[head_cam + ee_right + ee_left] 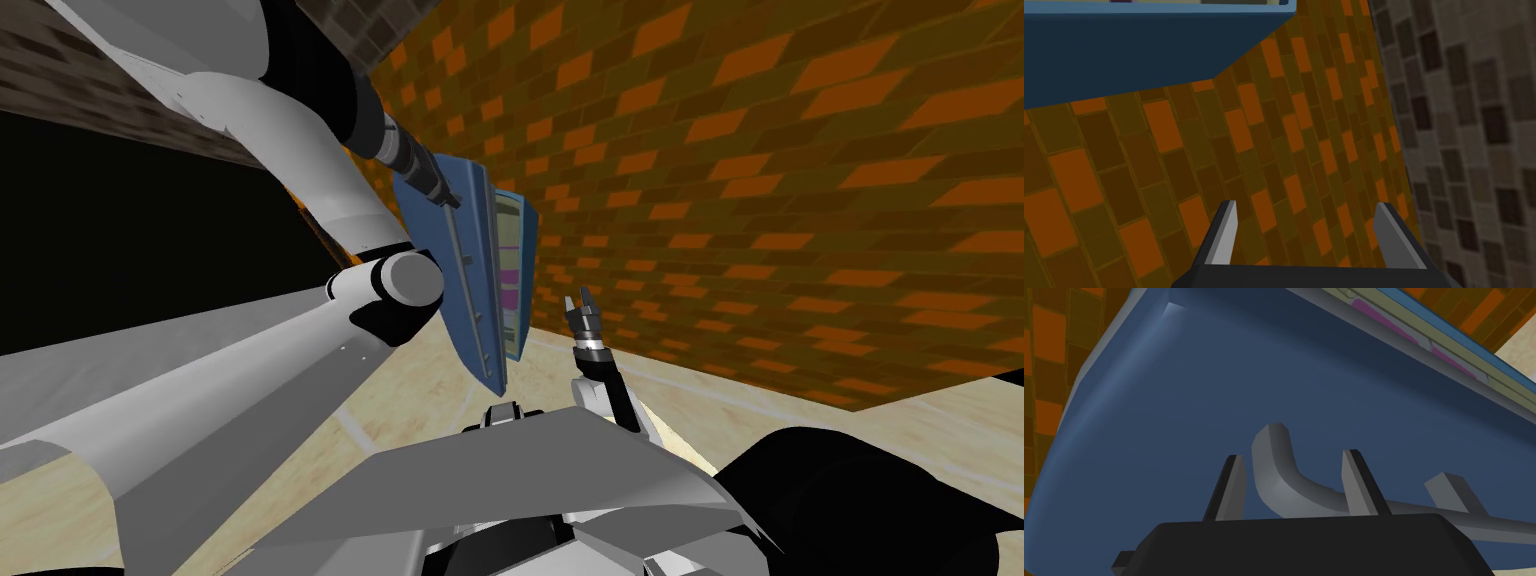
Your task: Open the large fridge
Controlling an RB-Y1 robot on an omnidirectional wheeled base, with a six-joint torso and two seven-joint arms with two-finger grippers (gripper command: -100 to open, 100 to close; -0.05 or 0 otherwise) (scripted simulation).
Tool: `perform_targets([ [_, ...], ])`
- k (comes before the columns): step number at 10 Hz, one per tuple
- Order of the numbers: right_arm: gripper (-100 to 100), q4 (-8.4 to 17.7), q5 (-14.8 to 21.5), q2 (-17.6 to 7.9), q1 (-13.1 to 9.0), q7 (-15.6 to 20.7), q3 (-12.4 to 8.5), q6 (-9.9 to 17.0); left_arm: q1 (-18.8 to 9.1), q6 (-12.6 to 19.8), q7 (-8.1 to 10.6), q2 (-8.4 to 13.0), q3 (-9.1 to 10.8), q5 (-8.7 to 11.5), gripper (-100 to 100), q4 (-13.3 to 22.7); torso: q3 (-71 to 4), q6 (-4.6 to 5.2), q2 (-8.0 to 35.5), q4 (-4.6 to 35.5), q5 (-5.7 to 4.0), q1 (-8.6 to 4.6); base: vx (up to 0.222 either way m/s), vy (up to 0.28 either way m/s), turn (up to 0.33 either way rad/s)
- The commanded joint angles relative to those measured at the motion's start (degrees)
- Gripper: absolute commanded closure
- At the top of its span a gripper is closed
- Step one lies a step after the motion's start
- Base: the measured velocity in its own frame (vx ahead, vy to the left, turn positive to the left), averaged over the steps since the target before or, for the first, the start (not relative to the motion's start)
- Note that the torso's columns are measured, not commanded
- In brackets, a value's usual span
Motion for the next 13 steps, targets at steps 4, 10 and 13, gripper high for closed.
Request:
perform_targets([
  [4, 0, -0.01, 0.0, 0.01, 0.01, 0.0, 0.01, 0.0, -1.4, 0.26, -1.03, -1.57, 2.17, 3.36, 100, 1.49, -0.13, 0.27, -0.22, -0.12, -0.43, -0.82, -0.104, 0.24, -0.068],
  [10, 0, 0.0, 0.0, 0.0, 0.01, 0.0, 0.0, 0.0, -2.8, 0.17, -2.22, -3.75, 4.61, 7.18, 100, 3.36, -0.52, 0.03, -0.57, -0.22, -0.07, -0.17, -0.068, 0.317, -0.057],
  [13, 0, 0.0, 0.0, 0.0, 0.01, 0.0, 0.0, 0.0, -3.5, 0.12, -2.81, -4.85, 5.83, 9.09, 100, 4.3, -0.36, 0.06, -0.43, -0.23, -0.1, -0.24, -0.097, 0.292, -0.052],
])
